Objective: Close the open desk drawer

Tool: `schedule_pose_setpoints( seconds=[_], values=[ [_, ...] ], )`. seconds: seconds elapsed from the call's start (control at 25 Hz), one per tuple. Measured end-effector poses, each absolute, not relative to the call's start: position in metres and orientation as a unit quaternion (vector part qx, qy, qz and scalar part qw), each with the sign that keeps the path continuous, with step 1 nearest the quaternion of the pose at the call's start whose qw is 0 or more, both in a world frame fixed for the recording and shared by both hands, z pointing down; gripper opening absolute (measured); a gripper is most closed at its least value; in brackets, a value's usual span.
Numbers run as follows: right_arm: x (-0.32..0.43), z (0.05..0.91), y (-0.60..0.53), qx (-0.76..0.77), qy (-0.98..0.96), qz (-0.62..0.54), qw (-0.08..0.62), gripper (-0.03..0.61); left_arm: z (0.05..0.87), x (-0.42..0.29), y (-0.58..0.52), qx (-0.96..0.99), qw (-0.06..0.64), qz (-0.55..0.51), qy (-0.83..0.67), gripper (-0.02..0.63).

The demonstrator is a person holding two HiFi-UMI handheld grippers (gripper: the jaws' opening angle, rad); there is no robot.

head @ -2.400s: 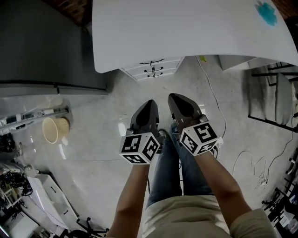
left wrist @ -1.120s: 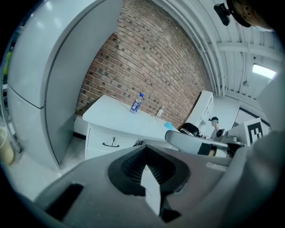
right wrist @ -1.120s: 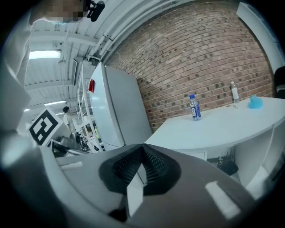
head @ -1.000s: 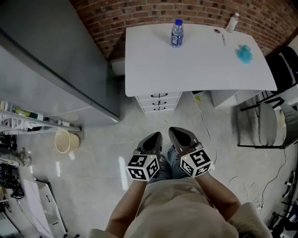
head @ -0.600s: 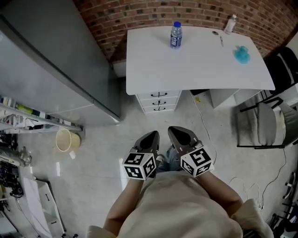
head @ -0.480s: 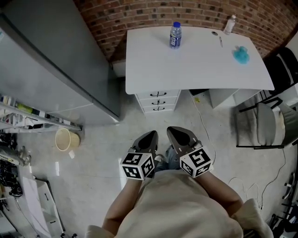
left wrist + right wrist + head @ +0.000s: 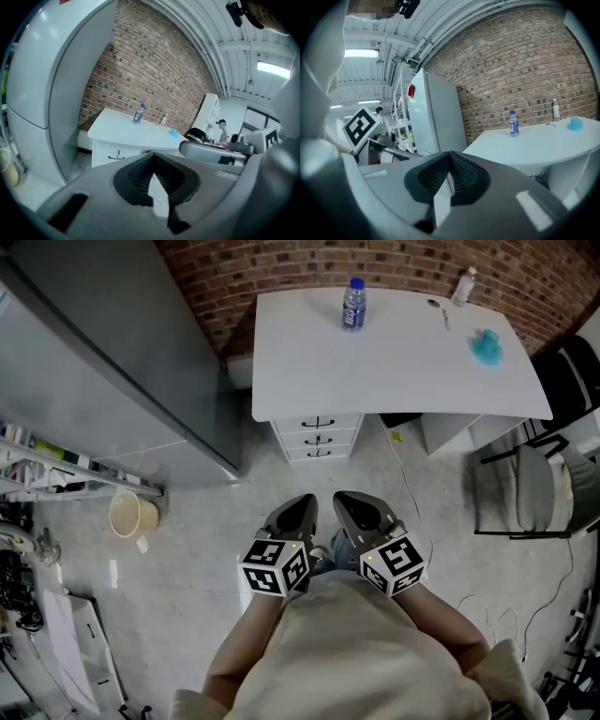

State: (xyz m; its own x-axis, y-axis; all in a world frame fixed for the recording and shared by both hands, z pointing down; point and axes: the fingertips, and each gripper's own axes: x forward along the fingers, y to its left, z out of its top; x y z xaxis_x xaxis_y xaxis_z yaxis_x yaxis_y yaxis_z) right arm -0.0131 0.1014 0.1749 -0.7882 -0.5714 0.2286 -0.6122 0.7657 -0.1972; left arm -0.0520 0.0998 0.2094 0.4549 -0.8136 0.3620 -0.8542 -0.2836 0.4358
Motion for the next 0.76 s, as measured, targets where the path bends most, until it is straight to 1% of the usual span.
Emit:
schedule_pose_setpoints(
  seconds=[0.76],
  values=[
    [-0.0219,0.1814,0.1008,0.306,-0.938,0.137,0.090,0.002,0.2114,-0.0624,0.0958,0.794,0.300,0.029,-0.528,-0.003]
  ],
)
